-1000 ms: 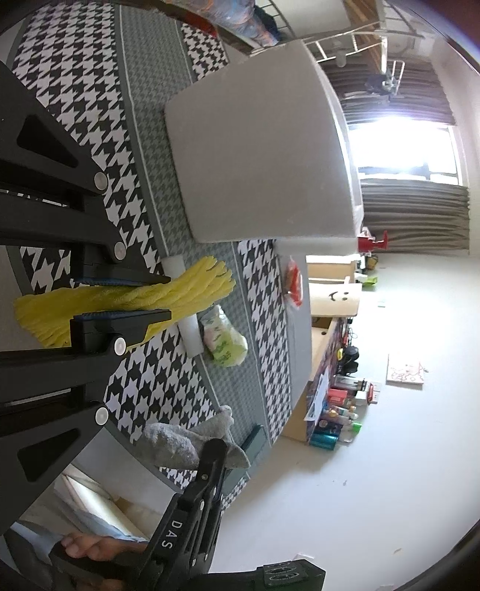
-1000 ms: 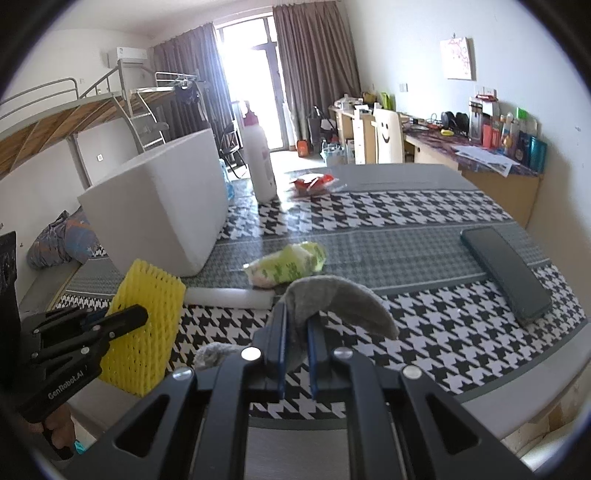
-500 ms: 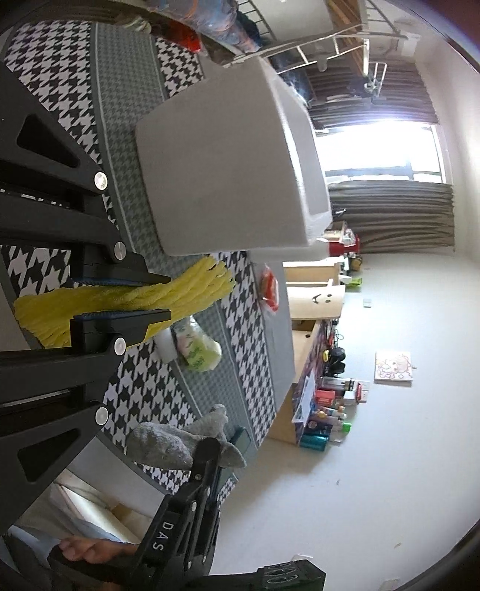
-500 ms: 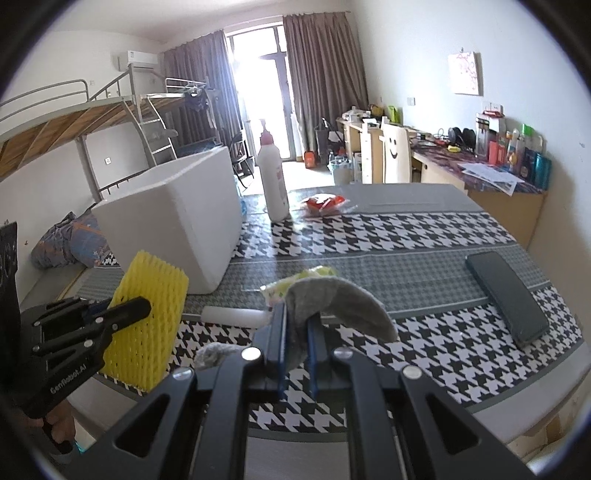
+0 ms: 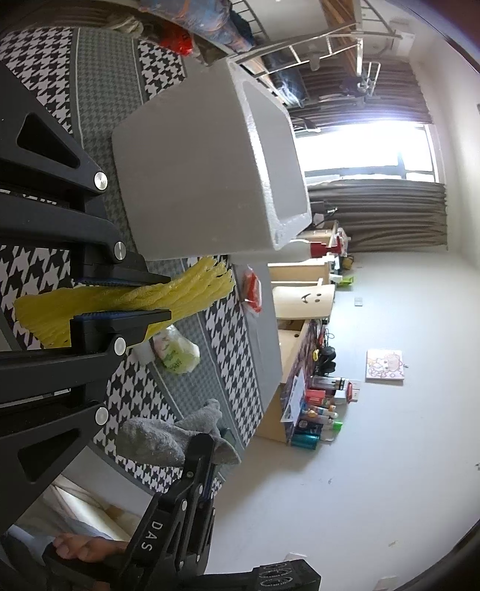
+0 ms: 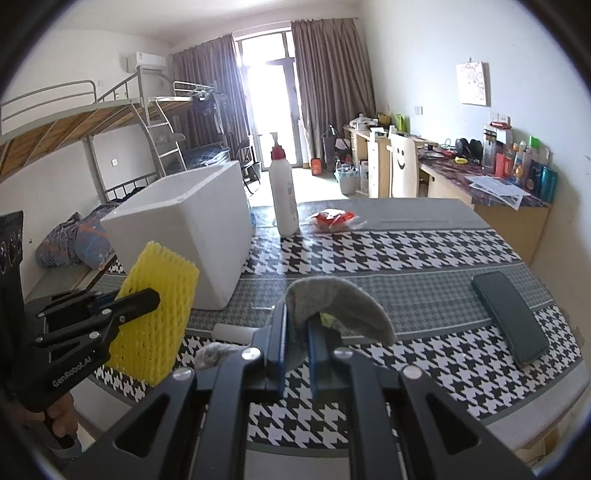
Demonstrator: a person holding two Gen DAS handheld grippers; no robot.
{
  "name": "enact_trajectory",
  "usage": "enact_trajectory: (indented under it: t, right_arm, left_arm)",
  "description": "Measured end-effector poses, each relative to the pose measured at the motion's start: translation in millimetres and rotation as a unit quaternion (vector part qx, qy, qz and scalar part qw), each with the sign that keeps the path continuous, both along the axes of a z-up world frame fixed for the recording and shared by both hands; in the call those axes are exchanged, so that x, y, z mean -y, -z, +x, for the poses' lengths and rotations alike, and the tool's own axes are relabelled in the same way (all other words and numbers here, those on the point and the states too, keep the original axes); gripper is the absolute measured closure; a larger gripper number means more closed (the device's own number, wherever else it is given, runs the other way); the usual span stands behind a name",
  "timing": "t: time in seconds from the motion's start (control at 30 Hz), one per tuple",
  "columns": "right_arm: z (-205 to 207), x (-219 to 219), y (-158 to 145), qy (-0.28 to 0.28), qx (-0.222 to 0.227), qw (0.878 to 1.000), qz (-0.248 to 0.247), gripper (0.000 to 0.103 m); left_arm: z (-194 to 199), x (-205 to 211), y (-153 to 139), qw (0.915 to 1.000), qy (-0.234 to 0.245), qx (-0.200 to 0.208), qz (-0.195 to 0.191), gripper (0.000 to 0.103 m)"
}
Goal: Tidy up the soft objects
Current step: 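Lift the net and sock and carry both over the white foam box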
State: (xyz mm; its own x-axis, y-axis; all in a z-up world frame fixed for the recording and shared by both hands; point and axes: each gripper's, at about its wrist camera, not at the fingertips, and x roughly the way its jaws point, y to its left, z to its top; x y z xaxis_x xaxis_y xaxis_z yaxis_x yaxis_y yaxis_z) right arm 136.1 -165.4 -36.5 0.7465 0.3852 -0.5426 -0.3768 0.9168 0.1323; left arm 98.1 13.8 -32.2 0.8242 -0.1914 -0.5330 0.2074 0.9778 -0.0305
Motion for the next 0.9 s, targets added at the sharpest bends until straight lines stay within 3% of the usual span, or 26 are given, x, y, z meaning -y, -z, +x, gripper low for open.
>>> enact_trajectory:
  t: [0.9]
  right_arm:
    - [10.8, -11.1, -36.7, -0.011, 0.052, 0.999, -0.002, 0.090]
  left_arm:
    - [17.3, -4.4, -50.8, 0.9986, 0.009, 0.051, -0.006, 0.092]
